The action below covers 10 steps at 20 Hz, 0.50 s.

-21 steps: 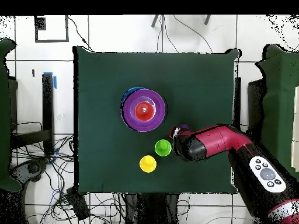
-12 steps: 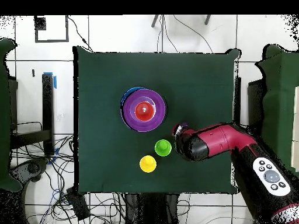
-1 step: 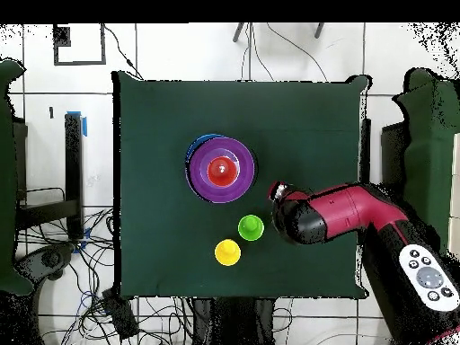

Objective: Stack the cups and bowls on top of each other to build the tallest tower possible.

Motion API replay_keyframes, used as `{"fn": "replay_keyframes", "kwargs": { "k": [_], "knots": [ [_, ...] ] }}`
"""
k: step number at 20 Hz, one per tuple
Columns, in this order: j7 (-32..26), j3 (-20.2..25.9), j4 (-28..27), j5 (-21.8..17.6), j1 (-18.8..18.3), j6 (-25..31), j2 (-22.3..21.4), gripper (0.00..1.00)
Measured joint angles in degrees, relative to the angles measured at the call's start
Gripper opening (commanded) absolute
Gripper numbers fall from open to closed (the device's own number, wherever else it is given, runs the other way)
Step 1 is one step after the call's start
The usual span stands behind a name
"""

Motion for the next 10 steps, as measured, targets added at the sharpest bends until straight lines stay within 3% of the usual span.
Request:
{"fn": "replay_keyframes", "kwargs": {
  "k": [10],
  "knots": [
    [-5.4, 2.2, 0.2, 3.1, -1.8, 0.0, -3.6, 1.0]
  ]
}}
